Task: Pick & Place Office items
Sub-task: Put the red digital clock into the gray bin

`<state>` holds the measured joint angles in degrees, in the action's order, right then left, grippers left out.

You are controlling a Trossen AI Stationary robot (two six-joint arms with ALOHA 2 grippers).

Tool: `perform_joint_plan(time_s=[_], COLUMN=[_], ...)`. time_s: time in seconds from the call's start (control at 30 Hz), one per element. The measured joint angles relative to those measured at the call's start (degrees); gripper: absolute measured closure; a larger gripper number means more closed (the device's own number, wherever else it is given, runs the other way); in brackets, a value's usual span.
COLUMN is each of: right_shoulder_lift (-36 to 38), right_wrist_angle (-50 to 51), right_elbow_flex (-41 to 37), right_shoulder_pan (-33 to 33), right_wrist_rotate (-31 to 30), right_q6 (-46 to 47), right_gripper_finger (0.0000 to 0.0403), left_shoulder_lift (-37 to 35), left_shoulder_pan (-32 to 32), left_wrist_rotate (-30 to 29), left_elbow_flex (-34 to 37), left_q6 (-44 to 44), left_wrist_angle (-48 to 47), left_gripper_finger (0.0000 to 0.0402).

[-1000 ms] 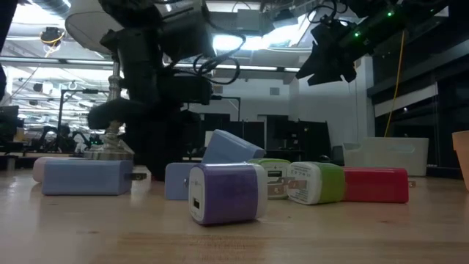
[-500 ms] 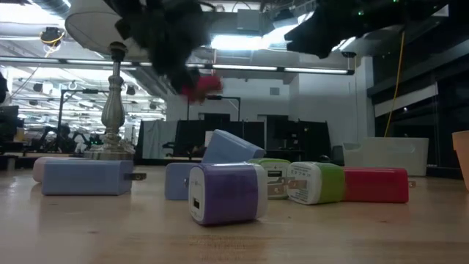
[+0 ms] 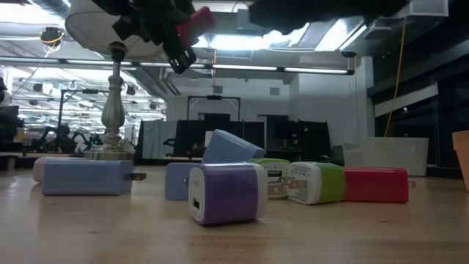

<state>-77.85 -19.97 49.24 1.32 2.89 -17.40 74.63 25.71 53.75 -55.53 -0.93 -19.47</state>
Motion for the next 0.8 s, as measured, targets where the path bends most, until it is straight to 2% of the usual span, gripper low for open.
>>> perform_joint_plan(time_s=[0.17,0.3,0.57,0.8], right_shoulder_lift=[-6.98,-10.51,-11.44,-11.44], right_wrist_angle=[6.91,11.44,11.07,10.75], right_elbow_flex=[9.35,13.62,14.84,14.86], right_shoulder_pan=[-0.39,-0.44,-0.52,-0.59], right_wrist_rotate=[4.03,5.1,9.93,9.88], right_q6=[-1.43,-2.82,-2.76,-2.74], right_gripper_finger=[0.0142,0.0152,0.0162,0.0162], left_shoulder_lift=[-0.02,-0.02,-0.02,-0.02], left_shoulder_pan=[-2.23,-3.2,-3.23,-4.23], left_wrist_rotate=[1.27,0.64,0.32,-0.15], left_elbow_flex=[0.0,0.0,0.0,0.0], left_q6=[-2.31,-2.36,-0.85,-0.73], left_wrist_angle=[1.66,1.23,1.32,1.73], left_gripper_finger=[0.0249,0.0249,0.0249,0.0249])
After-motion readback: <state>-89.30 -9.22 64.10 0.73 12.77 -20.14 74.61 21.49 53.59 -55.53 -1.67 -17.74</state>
